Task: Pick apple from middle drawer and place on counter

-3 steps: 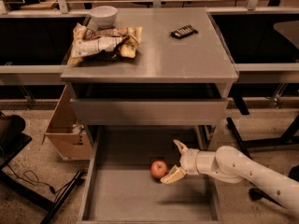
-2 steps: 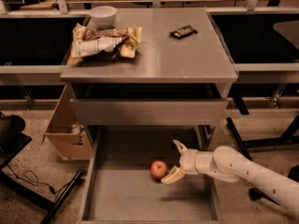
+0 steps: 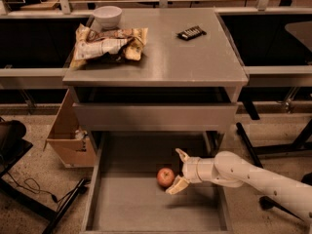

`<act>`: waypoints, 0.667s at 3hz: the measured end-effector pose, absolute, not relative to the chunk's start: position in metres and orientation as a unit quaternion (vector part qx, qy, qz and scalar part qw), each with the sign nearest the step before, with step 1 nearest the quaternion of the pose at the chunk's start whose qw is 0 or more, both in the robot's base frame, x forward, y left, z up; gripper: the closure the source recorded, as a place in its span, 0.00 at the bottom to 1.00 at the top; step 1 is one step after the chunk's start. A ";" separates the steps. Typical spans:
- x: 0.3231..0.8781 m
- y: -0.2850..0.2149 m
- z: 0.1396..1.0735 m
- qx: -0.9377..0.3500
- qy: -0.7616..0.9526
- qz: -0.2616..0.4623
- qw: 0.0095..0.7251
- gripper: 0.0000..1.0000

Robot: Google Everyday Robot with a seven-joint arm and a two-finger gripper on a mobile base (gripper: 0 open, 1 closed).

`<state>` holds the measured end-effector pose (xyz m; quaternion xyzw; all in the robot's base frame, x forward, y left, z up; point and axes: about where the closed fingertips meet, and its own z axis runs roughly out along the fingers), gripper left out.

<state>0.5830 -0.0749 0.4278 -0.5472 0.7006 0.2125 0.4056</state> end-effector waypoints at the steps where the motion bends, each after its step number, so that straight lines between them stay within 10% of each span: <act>1: 0.581 -0.065 0.410 -0.553 0.707 0.224 0.381 0.00; 2: 0.582 -0.056 0.395 -0.553 0.714 0.235 0.360 0.17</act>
Offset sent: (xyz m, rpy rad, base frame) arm 0.0010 0.0250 -0.0476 -0.0446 0.1500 0.0400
